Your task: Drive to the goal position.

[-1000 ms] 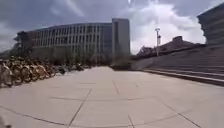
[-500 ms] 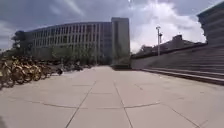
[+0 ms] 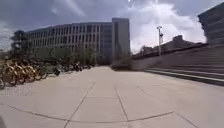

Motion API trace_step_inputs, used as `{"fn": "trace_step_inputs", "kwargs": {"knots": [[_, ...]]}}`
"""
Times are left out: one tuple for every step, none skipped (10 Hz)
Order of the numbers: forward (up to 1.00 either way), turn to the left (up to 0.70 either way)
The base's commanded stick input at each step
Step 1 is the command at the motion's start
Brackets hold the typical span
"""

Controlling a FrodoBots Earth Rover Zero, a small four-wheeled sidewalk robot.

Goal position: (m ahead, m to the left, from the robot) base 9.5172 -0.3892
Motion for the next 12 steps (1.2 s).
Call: {"fn": "trace_step_inputs", "kwargs": {"knots": [[0.70, 0.00], [0.70, 0.00], [0.70, 0.00], [0.70, 0.00], [0.70, 0.00], [0.70, 0.00], [0.70, 0.00], [0.70, 0.00], [0.70, 0.00], [0.70, 0.00], [0.70, 0.00], [0.70, 0.00]]}}
